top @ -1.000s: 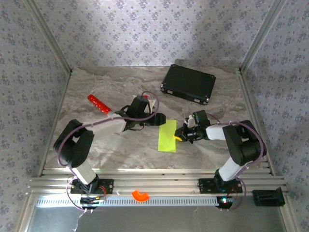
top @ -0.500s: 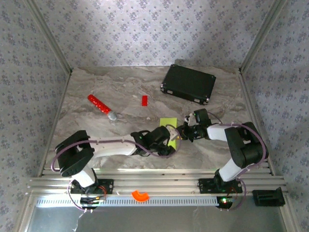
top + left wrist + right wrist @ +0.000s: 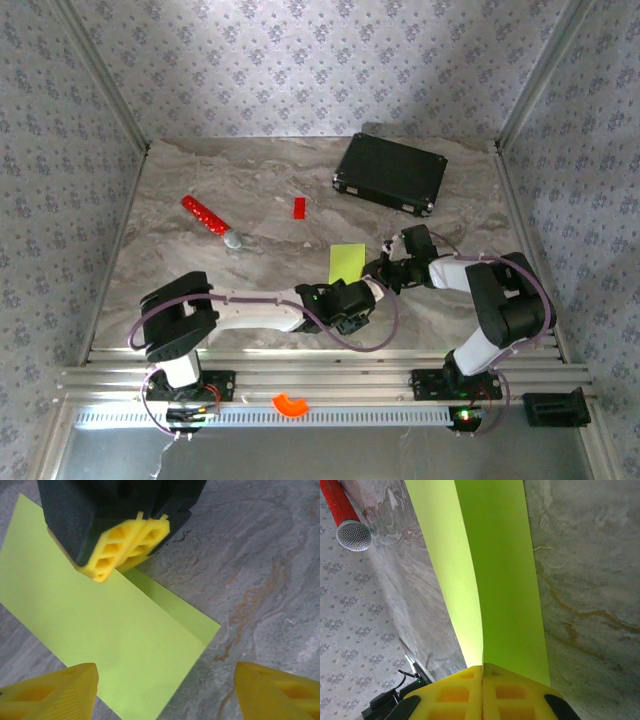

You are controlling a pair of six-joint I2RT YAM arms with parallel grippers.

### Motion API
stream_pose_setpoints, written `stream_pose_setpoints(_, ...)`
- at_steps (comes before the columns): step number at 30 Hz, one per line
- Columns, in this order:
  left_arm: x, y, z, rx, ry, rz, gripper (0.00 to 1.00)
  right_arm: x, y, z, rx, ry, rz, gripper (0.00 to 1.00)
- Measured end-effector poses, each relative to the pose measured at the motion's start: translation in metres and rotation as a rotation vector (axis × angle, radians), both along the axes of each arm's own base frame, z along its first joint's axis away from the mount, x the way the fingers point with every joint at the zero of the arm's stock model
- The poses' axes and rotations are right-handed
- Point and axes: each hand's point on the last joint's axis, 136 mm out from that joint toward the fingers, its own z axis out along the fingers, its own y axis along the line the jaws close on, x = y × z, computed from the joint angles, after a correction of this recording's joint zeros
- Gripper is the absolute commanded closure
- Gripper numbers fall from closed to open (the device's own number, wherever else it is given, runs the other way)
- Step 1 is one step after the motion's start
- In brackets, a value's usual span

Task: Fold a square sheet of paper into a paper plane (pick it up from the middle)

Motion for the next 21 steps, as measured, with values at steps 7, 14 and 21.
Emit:
stream_pose_setpoints(7,-0.0005,-0.0065,-0.0039,0.06,-0.065,-0.037,0.26,-0.001,-0.0003,-0.0007,-0.002,0.006,0.0,0.92)
stream_pose_setpoints(14,0.0032,-0.0004,-0.005,0.103,-0.096,-0.035,0.25,-0.0026,-0.0009,-0.0019,-0.007,0.011,0.004,0.92)
stream_pose_setpoints(21,0.0037,0.0002,-0.0055,0.119,-0.103,-0.043,0.25,-0.0012,-0.0004,-0.0003,-0.008,0.005,0.009,0.92)
